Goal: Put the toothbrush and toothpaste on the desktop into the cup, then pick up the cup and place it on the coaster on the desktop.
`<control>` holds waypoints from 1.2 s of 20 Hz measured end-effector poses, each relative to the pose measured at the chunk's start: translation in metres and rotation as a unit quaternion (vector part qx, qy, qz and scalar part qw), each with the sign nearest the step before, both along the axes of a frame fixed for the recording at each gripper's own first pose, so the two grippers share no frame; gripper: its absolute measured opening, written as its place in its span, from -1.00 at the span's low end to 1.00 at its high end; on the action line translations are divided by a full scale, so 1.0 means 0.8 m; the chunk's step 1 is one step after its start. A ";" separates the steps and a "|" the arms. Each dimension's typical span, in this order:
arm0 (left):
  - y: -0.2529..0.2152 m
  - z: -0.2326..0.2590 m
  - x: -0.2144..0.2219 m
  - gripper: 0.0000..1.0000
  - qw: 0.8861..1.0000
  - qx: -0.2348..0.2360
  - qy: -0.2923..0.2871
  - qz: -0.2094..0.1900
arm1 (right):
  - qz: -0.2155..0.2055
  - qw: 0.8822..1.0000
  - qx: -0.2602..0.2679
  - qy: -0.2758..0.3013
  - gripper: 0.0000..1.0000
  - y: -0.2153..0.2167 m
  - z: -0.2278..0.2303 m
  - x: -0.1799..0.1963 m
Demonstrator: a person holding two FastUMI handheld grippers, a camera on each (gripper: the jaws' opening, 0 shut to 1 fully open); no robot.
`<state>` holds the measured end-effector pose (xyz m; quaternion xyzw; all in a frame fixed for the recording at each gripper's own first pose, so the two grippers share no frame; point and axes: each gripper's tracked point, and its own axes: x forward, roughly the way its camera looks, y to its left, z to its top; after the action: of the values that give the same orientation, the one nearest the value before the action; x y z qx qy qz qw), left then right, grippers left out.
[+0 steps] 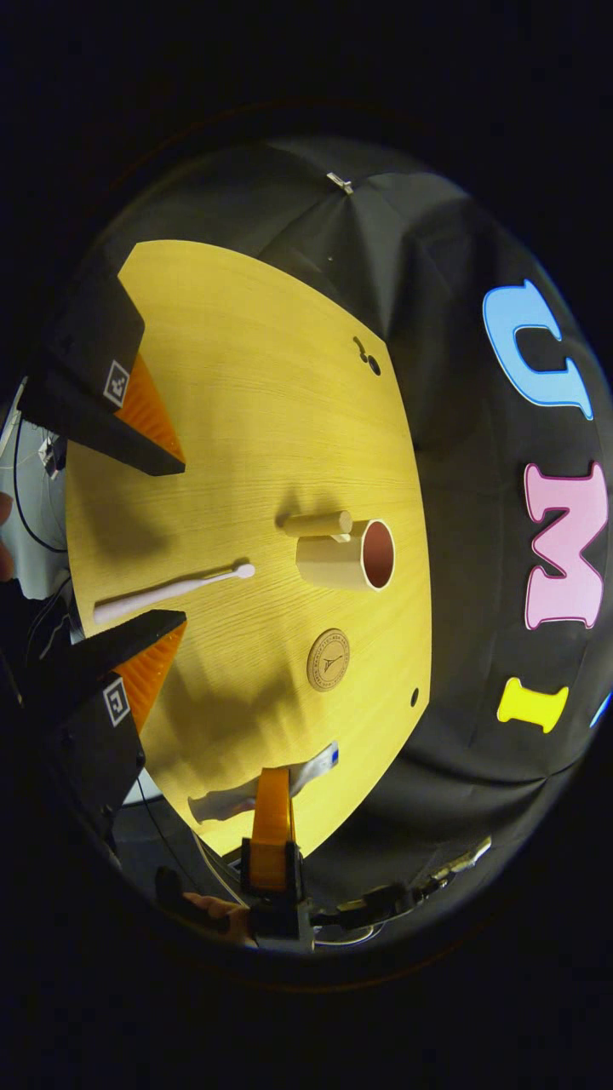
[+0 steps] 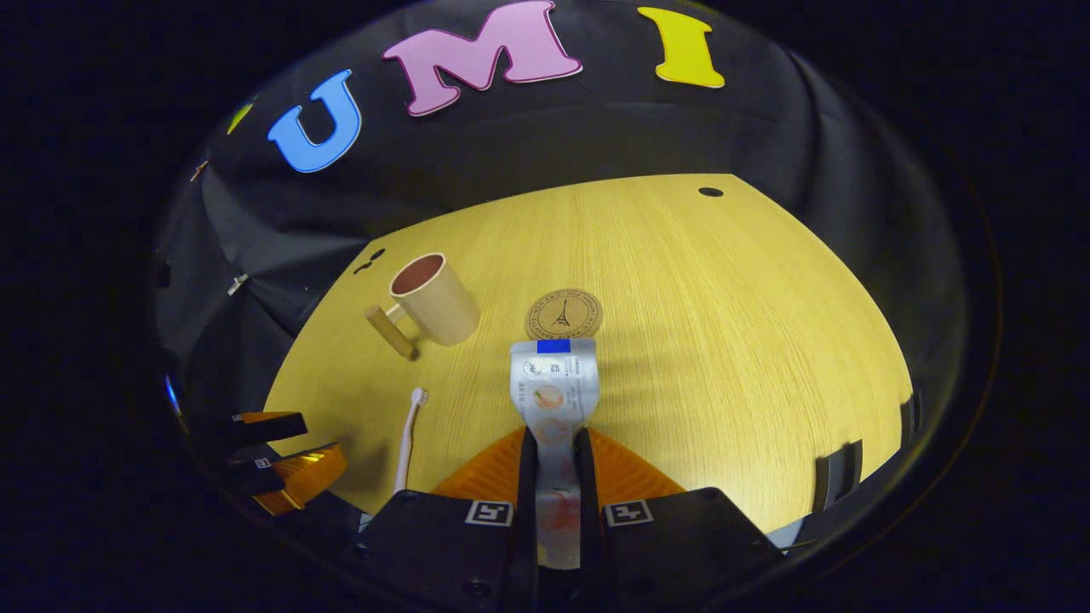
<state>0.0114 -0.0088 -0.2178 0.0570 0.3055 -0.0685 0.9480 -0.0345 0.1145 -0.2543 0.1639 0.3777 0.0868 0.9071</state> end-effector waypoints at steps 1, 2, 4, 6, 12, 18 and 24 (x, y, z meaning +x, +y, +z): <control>0.000 -0.002 0.001 0.97 1.000 0.003 0.000 0.003 | 0.002 1.000 0.004 -0.007 -0.52 0.000 0.008 0.002; -0.001 -0.003 0.002 0.93 1.000 0.004 0.002 0.005 | 0.005 1.000 0.009 -0.012 -0.51 0.000 0.016 0.004; -0.005 -0.014 0.006 0.92 1.000 0.004 0.017 0.006 | 0.012 0.999 0.021 -0.023 -0.52 0.001 0.030 0.008; -0.010 -0.024 0.011 0.92 0.999 -0.001 0.034 0.012 | 0.019 0.999 0.022 -0.030 -0.52 -0.003 0.038 0.011; -0.022 -0.037 0.040 0.91 0.998 -0.002 0.057 0.036 | 0.036 0.997 0.036 -0.051 -0.53 -0.023 0.059 0.013; -0.039 -0.057 0.048 0.88 0.994 -0.002 0.099 0.035 | 0.044 0.997 0.037 -0.045 -0.52 -0.047 0.055 0.020; -0.043 -0.085 0.058 0.75 0.987 -0.011 0.150 0.057 | 0.043 0.997 0.045 -0.035 -0.52 -0.056 0.047 0.027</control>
<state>0.0579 -0.0432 -0.2855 0.0181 0.4465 -0.0255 0.8942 -0.0126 0.0699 -0.2170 0.1846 0.3483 0.1486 0.9069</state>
